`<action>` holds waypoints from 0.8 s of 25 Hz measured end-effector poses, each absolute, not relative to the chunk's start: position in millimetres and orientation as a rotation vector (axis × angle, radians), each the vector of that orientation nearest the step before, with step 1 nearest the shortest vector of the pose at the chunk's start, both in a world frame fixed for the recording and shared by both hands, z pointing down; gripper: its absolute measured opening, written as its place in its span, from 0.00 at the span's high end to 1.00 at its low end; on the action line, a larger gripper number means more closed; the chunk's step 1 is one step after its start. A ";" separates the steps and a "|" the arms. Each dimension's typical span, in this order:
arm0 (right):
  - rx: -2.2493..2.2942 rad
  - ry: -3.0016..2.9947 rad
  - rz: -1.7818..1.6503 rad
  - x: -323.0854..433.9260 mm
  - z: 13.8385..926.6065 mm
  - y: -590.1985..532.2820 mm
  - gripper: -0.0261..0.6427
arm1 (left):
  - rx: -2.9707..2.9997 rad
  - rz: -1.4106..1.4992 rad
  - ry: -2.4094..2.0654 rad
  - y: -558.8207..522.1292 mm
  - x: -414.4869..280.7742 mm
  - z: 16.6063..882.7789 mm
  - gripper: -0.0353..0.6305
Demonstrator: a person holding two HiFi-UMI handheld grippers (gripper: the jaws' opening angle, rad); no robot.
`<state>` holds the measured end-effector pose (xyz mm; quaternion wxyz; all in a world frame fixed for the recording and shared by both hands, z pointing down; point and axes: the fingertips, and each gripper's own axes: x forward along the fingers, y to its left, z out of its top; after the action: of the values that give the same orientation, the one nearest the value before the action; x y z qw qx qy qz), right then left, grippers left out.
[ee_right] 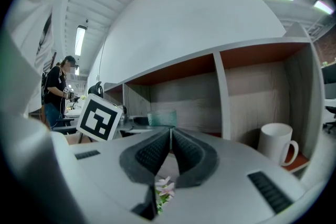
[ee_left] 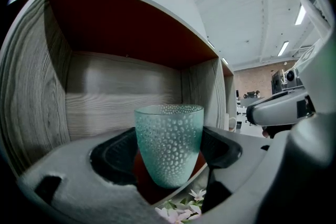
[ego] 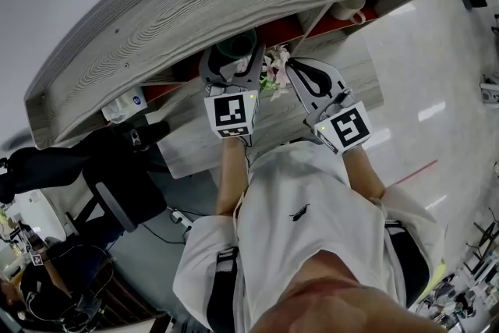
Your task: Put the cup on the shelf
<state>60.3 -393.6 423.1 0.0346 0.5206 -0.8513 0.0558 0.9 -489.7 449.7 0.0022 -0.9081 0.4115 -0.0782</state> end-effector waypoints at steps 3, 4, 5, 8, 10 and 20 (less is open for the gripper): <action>1.599 -2.616 0.172 61.0 423.2 -393.6 0.91 | -2.837 -0.257 1.301 -490.8 2.4 449.0 0.38; 1.599 -2.616 0.172 61.1 423.0 -393.4 0.91 | -2.833 -0.264 1.308 -491.3 2.5 449.4 0.38; 1.599 -2.616 0.170 61.0 422.6 -393.3 0.91 | -2.827 -0.272 1.317 -492.2 2.6 449.9 0.38; 1.597 -2.618 0.168 60.1 421.9 -392.9 0.91 | -2.810 -0.312 1.341 -495.4 2.8 452.3 0.38; 1.598 -2.616 0.168 60.1 421.8 -391.8 0.91 | -2.800 -0.344 1.347 -496.7 5.0 454.7 0.38; 1.612 -2.606 0.167 63.3 421.4 -383.8 0.91 | -2.793 -0.347 1.364 -491.3 1.2 456.3 0.38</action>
<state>63.3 -383.8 421.4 0.0363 0.5250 -0.8486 0.0545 1.2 -491.3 456.3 0.0068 -0.8930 0.4362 -0.1110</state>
